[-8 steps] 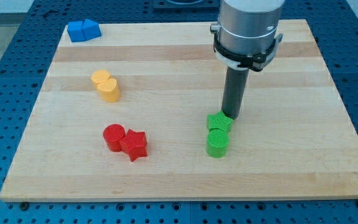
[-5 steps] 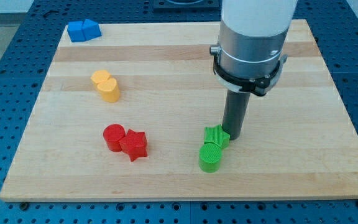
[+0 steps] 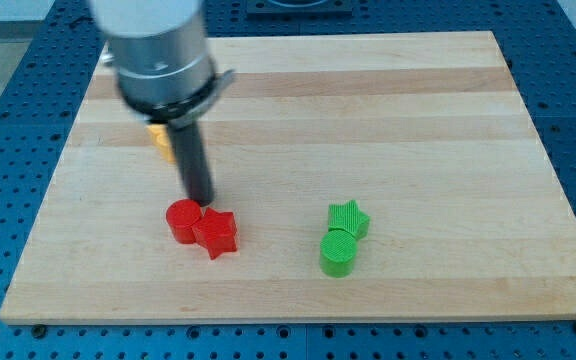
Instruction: Push the red circle along with red star towards green circle
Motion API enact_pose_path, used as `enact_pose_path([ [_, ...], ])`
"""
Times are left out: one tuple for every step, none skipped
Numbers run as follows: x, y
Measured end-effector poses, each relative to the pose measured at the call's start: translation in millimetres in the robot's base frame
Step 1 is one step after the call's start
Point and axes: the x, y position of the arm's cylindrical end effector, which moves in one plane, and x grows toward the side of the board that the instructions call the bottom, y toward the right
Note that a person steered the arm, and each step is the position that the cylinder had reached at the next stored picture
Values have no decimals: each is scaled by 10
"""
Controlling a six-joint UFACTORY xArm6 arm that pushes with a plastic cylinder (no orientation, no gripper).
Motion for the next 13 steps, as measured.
enact_pose_path([
  [175,-565],
  [318,-918],
  [497,-914],
  [504,-619],
  [356,-410],
  [251,-231],
  [233,92],
  [233,374],
  [233,490],
  [232,488],
  [388,237],
  [638,122],
  [887,115],
])
